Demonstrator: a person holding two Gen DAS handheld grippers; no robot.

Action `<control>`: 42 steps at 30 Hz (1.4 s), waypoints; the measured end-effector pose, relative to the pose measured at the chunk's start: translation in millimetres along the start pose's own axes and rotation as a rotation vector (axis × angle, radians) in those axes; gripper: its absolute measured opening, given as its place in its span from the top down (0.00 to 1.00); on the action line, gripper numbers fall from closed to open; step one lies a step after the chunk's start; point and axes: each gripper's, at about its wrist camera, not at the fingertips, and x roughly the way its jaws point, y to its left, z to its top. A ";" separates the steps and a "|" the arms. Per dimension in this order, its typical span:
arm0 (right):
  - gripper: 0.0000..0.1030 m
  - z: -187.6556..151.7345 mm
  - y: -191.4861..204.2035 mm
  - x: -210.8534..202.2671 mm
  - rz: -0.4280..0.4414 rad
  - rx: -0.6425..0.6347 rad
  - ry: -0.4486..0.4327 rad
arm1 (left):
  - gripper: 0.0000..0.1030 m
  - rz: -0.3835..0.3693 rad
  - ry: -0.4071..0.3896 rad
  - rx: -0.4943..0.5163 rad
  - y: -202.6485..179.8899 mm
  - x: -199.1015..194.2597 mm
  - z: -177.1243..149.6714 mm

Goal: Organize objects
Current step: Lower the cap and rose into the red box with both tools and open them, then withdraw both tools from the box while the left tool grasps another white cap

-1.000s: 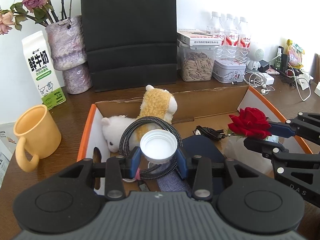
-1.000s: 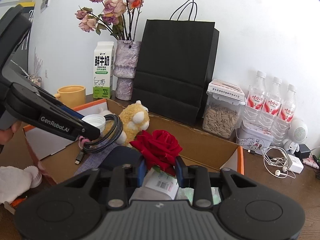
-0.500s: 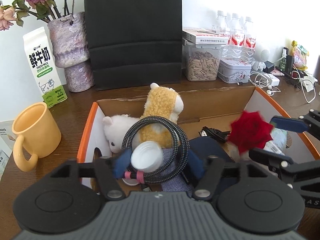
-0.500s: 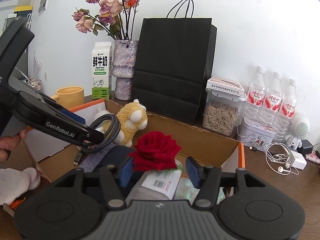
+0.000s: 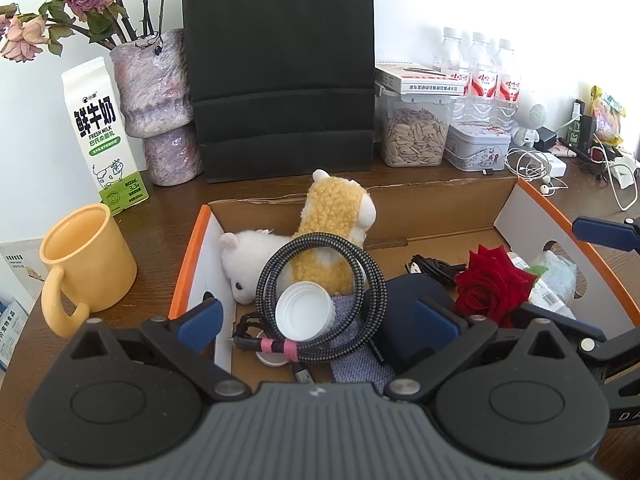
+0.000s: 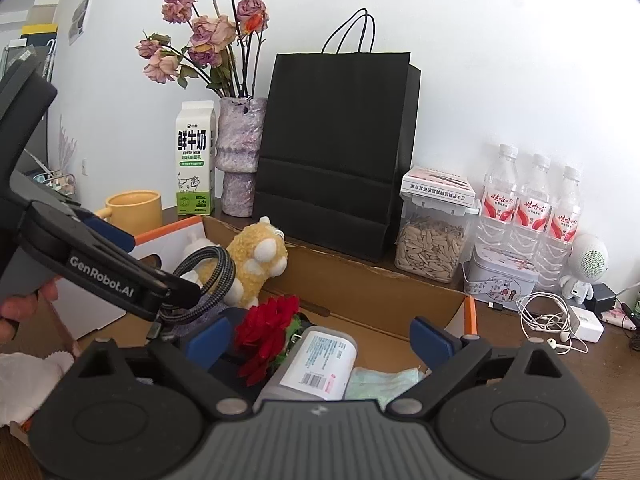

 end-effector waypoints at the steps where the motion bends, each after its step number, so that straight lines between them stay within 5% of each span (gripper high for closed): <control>1: 0.06 0.0 1.0 -1.3 0.000 -0.001 -0.002 | 0.00 0.002 -0.001 -0.001 0.0 -2.0 -0.4; 16: 0.05 -2.3 27.2 -51.8 -0.002 0.019 -0.036 | 0.00 0.025 -0.012 0.009 -1.5 -58.6 -15.3; 42: 0.00 -50.3 89.9 -142.1 0.037 0.030 0.046 | 0.00 0.049 0.117 -0.033 7.9 -129.4 -120.8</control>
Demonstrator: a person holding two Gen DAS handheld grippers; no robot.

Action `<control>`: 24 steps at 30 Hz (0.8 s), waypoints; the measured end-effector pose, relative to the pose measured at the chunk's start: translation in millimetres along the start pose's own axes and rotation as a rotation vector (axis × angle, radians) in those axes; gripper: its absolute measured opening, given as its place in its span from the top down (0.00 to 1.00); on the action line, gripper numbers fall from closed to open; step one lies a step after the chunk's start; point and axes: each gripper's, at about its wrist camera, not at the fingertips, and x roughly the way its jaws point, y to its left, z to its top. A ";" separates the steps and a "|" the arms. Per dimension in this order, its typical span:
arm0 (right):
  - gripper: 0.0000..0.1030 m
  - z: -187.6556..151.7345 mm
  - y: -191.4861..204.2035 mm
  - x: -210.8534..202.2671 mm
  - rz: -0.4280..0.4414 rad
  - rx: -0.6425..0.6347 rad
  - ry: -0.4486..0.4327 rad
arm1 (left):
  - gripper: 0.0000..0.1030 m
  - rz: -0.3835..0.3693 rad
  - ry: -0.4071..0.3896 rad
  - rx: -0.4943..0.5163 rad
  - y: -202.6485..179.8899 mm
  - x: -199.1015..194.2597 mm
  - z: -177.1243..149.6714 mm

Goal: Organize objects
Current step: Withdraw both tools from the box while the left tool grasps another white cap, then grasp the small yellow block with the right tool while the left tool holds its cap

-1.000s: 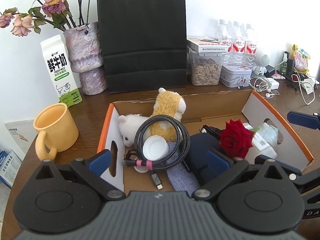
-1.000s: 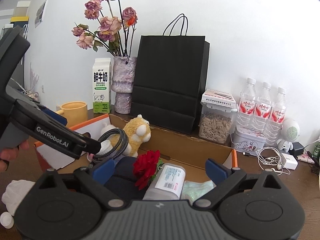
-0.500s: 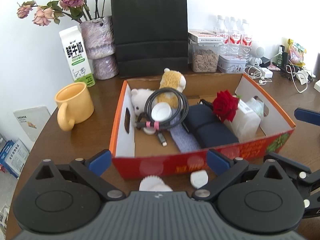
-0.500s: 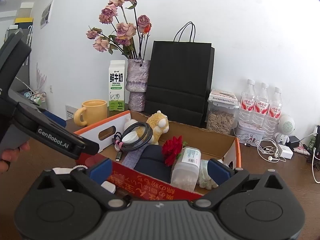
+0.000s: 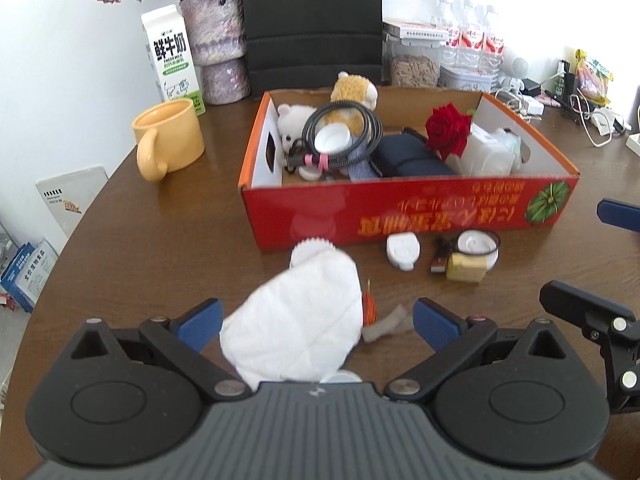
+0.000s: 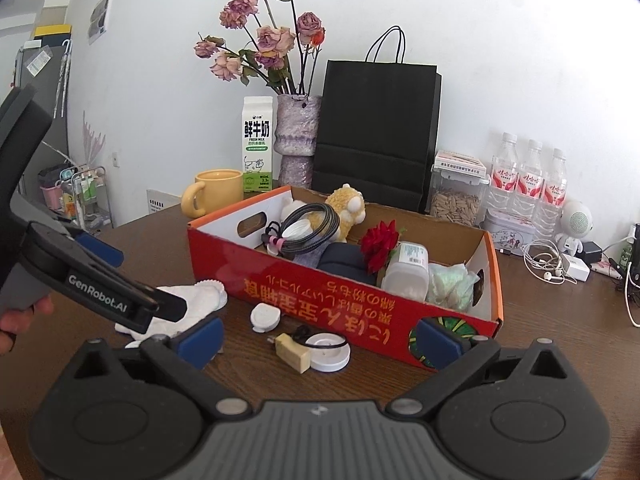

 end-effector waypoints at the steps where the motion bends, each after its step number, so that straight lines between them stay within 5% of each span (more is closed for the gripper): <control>1: 0.00 -2.6 1.6 -0.9 0.002 0.000 0.006 | 0.00 0.002 0.006 -0.001 0.2 0.0 -4.2; 13: 0.00 -31.7 8.6 -4.2 0.014 -0.008 0.074 | 0.05 -0.007 0.068 -0.050 -1.4 12.7 -38.2; 18: 0.00 -36.1 6.2 0.2 0.013 0.001 0.089 | 0.24 -0.023 0.064 -0.046 -5.9 15.0 -40.0; 21: 0.00 -36.9 5.8 2.6 0.013 0.005 0.093 | 0.54 -0.031 0.049 -0.039 -7.0 12.0 -38.1; 22: 0.00 -36.7 5.9 3.4 0.013 0.005 0.094 | 0.71 -0.035 0.046 -0.036 -7.1 11.2 -37.6; 24: 0.00 -36.4 6.2 4.5 0.014 0.006 0.095 | 0.71 -0.043 0.047 -0.034 -6.4 10.4 -36.8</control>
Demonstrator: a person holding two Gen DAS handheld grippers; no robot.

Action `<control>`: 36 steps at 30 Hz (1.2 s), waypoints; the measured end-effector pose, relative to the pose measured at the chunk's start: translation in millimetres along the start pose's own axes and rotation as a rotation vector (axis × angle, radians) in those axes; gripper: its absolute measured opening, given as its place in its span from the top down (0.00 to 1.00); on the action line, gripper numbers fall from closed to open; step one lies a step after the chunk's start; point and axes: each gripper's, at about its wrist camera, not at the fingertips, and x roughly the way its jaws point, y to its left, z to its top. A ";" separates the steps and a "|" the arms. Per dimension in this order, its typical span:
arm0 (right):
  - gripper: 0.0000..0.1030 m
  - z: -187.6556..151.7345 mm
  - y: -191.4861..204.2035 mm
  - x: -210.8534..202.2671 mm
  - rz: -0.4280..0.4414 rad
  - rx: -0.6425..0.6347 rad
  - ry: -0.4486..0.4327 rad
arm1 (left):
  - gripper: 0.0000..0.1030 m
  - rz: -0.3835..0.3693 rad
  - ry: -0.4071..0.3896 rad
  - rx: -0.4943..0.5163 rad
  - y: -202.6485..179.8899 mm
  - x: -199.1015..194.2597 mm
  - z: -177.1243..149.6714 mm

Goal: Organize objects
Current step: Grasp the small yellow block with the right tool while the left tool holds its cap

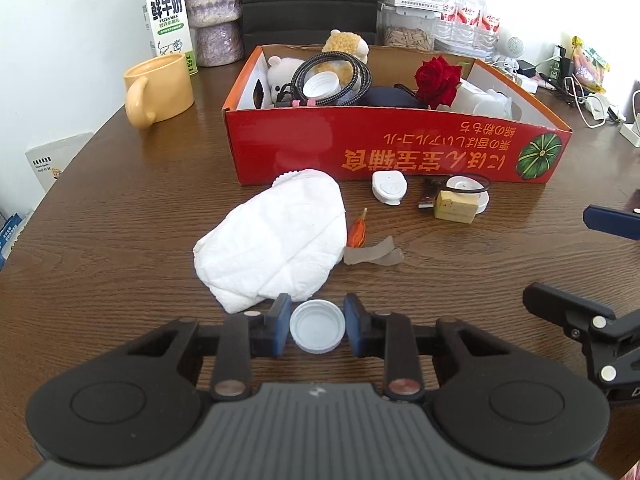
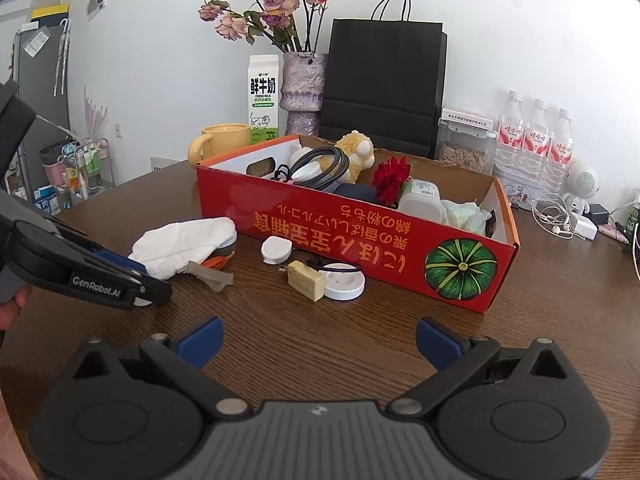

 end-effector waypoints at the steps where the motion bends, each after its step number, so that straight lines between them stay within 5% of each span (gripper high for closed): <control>1: 0.00 0.2 0.3 0.4 0.001 0.000 0.001 | 0.72 -0.002 0.000 0.003 0.3 -0.2 -0.3; 30: 0.01 32.8 50.8 38.0 0.060 -0.054 0.013 | 0.72 0.041 -0.061 -0.067 74.3 -25.4 4.3; 36: 0.27 34.9 61.0 59.4 0.117 -0.052 0.054 | 0.72 0.043 -0.064 -0.092 91.8 -24.3 3.7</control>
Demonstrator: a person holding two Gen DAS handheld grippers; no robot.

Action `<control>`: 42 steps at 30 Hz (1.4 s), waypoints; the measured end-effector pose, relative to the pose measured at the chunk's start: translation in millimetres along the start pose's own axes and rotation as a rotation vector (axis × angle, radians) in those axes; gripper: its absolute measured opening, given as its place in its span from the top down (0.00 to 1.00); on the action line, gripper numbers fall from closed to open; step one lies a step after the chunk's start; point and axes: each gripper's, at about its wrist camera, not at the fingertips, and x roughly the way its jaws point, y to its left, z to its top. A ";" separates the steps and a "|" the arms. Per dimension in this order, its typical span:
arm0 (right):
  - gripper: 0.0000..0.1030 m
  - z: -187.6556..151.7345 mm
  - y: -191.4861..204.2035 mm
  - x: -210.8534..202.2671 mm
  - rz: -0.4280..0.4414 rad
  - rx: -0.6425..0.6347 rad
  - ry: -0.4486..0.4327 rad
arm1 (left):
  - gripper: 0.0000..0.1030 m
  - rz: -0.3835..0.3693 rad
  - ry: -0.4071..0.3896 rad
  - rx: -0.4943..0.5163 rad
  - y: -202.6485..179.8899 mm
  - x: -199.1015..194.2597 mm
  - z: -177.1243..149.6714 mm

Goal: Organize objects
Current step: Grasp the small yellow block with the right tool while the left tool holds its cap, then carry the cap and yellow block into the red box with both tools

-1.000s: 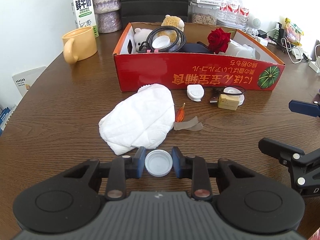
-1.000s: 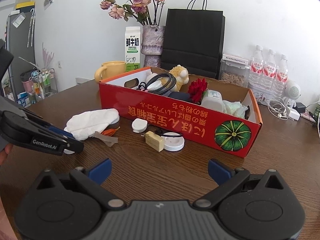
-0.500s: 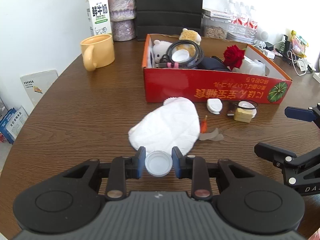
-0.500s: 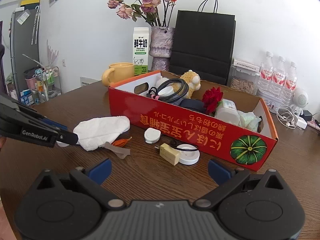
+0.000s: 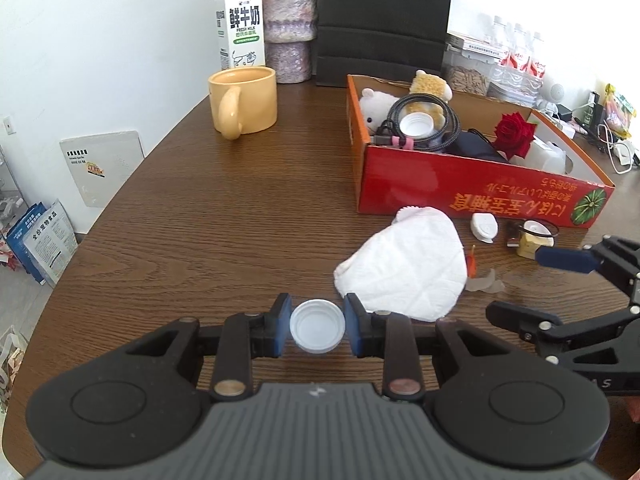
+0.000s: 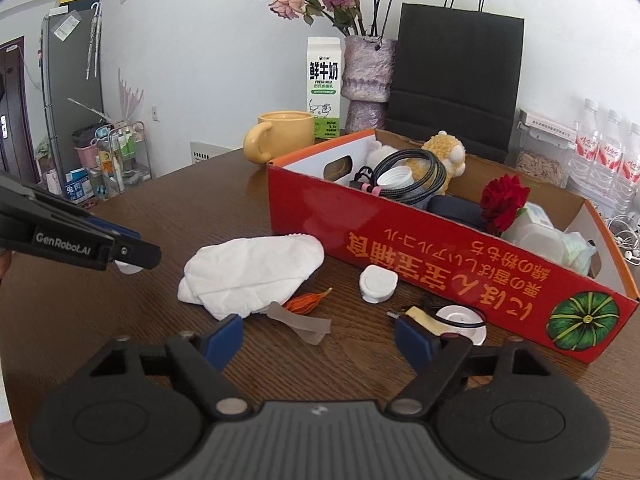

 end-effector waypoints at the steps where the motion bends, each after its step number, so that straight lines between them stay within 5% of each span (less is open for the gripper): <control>1: 0.30 0.1 1.4 4.4 0.005 -0.003 0.008 | 0.72 0.000 0.000 -0.004 2.2 0.5 0.1; 8: 0.53 0.9 1.4 25.8 0.039 0.009 0.030 | 0.72 -0.003 -0.001 -0.018 9.2 2.9 -0.2; 10: 0.85 1.9 2.2 25.6 0.048 0.008 0.026 | 0.72 -0.004 -0.002 -0.018 9.2 3.0 -0.2; 11: 0.92 2.2 2.6 24.7 0.051 0.006 0.025 | 0.72 -0.004 -0.003 -0.017 9.0 2.9 -0.2; 42: 0.95 10.6 -24.7 -43.9 0.019 0.057 -0.195 | 0.72 -0.050 -0.065 0.037 -32.4 -6.4 25.4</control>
